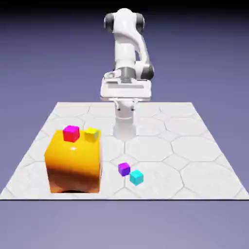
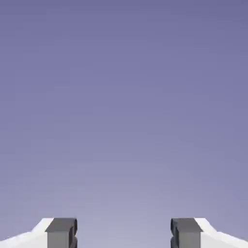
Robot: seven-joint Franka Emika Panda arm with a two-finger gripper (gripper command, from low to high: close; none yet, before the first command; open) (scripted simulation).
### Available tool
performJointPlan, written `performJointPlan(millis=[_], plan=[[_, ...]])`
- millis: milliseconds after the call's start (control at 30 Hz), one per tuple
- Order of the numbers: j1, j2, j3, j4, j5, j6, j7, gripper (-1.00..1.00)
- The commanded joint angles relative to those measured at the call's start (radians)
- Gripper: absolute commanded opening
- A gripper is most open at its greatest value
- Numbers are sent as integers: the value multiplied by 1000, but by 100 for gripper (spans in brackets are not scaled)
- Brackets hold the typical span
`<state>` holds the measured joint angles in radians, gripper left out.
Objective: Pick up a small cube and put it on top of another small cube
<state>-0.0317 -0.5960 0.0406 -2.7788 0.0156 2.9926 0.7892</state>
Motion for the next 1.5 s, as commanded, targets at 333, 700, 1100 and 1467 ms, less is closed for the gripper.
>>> performJointPlan(millis=[333,700,1100,1467], plan=[[-399,-237,370,284,143,-405,439,0],[-797,-474,741,568,286,-810,878,0],[-1232,-732,1145,878,442,-1252,1357,0],[-1631,-969,1515,1162,584,-1657,1797,0]])
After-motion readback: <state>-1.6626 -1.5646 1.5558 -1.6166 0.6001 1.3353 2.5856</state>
